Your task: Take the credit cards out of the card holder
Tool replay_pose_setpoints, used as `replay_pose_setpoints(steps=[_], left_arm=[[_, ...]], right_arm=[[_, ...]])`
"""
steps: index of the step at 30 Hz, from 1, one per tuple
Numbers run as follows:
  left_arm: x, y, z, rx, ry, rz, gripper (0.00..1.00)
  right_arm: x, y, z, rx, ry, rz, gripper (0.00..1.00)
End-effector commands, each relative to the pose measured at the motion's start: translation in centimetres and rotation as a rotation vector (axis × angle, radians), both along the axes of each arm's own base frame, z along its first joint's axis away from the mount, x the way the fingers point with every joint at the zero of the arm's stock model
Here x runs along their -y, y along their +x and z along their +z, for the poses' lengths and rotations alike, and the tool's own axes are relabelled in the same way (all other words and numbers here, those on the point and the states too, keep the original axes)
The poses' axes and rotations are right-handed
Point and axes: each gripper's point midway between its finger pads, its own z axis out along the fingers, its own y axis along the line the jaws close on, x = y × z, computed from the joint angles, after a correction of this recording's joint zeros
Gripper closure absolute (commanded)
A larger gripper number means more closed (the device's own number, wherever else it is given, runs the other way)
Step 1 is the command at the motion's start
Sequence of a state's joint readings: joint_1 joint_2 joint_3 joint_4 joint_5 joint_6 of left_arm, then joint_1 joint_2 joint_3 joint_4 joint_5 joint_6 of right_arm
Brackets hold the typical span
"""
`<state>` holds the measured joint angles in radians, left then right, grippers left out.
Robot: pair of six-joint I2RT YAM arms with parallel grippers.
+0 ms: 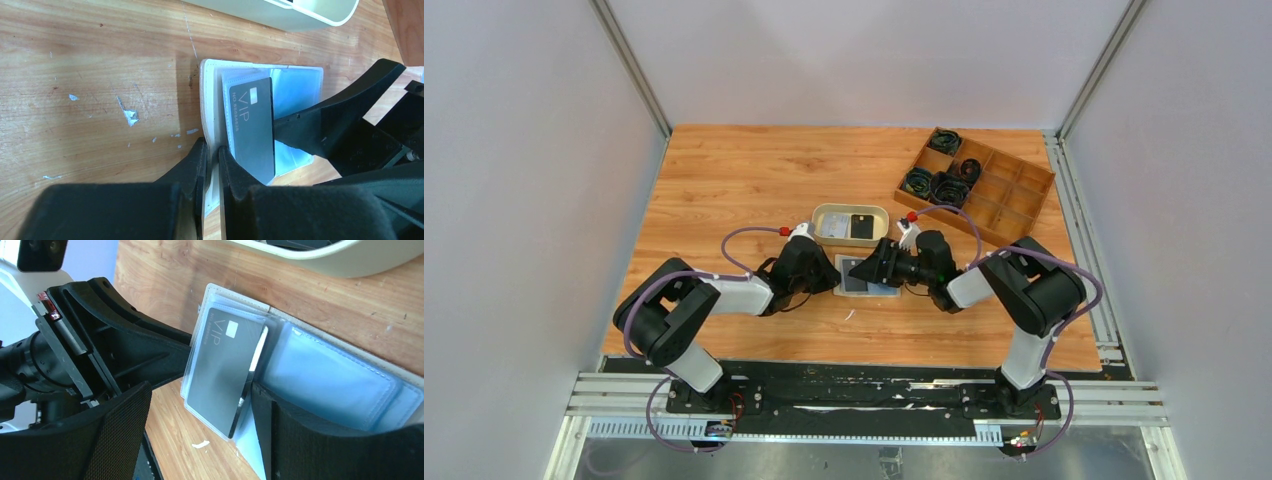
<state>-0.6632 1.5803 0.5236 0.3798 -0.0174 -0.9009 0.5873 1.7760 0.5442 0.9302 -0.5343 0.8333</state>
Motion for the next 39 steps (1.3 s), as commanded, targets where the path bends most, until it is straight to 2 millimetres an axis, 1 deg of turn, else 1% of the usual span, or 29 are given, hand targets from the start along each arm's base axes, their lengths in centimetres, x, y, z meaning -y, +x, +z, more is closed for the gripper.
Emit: replay_pose_setpoints(steps=[1, 6, 8, 12, 14, 16, 20, 26, 31, 36, 39], left_arm=[[-5.8, -5.7, -7.4, -0.239, 0.277, -0.001, 1.00], [-5.9, -5.8, -7.4, -0.240, 0.278, -0.002, 1.00], [-5.9, -5.7, -7.4, -0.239, 0.278, -0.002, 1.00], [-5.9, -5.7, -7.5, -0.240, 0.278, -0.001, 1.00], [-5.8, -5.7, -7.5, -0.239, 0.277, -0.002, 1.00], [-5.9, -5.7, -7.5, -0.240, 0.278, -0.001, 1.00], [-5.9, -5.7, -7.6, -0.241, 0.284, -0.004, 1.00], [-6.3, -5.8, -7.7, -0.248, 0.308, 0.000, 1.00], [-6.9, -5.6, -7.0, -0.236, 0.335, 0.010, 1.00], [-6.7, -5.2, -6.1, -0.227, 0.336, 0.004, 1.00], [-6.6, -5.2, -6.0, -0.231, 0.340, -0.001, 0.95]], right_arm=[[1.3, -1.8, -3.6, -0.215, 0.014, -0.068, 0.23], [1.1, -2.5, -4.4, -0.312, 0.064, -0.072, 0.25], [1.0, -2.7, -4.1, -0.328, 0.079, -0.064, 0.26], [0.8, -2.8, -3.0, -0.321, 0.095, -0.048, 0.26], [0.9, -2.8, -2.6, -0.316, 0.083, -0.049, 0.26], [1.1, -2.7, -2.7, -0.308, 0.046, -0.057, 0.26], [2.3, -2.6, -3.7, -0.272, -0.073, -0.076, 0.26], [3.7, -1.8, -4.9, -0.238, -0.206, -0.108, 0.25], [4.6, -1.9, -6.0, -0.230, -0.262, -0.122, 0.25], [5.0, -2.1, -6.9, -0.233, -0.288, -0.125, 0.25], [5.0, -2.1, -7.0, -0.233, -0.290, -0.125, 0.25]])
